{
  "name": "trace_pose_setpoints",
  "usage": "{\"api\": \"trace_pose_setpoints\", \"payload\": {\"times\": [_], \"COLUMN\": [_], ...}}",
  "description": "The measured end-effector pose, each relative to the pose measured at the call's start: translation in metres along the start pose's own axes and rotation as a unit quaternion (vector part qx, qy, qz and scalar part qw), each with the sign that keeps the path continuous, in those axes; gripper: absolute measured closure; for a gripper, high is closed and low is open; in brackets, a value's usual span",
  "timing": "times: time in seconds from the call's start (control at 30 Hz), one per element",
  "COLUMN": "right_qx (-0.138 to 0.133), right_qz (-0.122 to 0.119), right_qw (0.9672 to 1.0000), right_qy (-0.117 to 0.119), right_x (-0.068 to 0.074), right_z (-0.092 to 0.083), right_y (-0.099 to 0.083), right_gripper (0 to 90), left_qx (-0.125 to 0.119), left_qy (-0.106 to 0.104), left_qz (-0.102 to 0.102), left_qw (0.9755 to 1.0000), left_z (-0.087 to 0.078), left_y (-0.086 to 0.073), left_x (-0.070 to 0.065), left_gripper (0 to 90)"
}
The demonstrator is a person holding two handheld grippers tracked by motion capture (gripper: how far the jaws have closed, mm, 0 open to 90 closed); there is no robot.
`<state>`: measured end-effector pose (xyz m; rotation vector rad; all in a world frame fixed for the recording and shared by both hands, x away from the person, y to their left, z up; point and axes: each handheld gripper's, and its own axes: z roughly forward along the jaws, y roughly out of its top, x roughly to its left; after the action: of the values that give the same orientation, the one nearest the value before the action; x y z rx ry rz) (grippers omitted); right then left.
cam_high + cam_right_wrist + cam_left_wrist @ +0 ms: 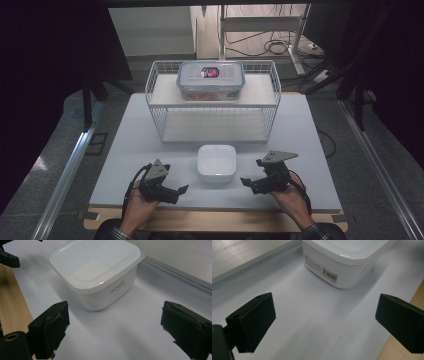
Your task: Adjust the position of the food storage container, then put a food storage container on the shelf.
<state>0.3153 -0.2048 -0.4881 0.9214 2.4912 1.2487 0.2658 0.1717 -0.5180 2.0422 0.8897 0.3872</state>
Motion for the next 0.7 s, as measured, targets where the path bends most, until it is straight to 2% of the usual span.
{"api": "trace_pose_setpoints", "payload": {"times": [0.27, 0.57, 0.7], "right_qx": [0.005, 0.008, 0.009], "right_qz": [-0.006, -0.011, -0.010], "right_qw": [1.0000, 0.9999, 0.9999], "right_qy": [-0.001, -0.002, -0.004], "right_x": [0.0013, 0.0005, 0.0001], "right_z": [0.0019, 0.0028, 0.0044], "right_y": [-0.0025, -0.0009, 0.0006], "right_gripper": [5.3, 3.7, 3.8], "left_qx": [-0.001, 0.008, 0.011], "left_qy": [-0.001, -0.013, -0.010], "left_qz": [-0.006, -0.033, -0.032], "left_qw": [1.0000, 0.9994, 0.9994], "left_z": [-0.0002, -0.0021, -0.0022], "left_y": [0.0003, 0.0034, 0.0057], "left_x": [0.0004, 0.0022, 0.0030], "left_gripper": [2.2, 3.4, 3.3]}}
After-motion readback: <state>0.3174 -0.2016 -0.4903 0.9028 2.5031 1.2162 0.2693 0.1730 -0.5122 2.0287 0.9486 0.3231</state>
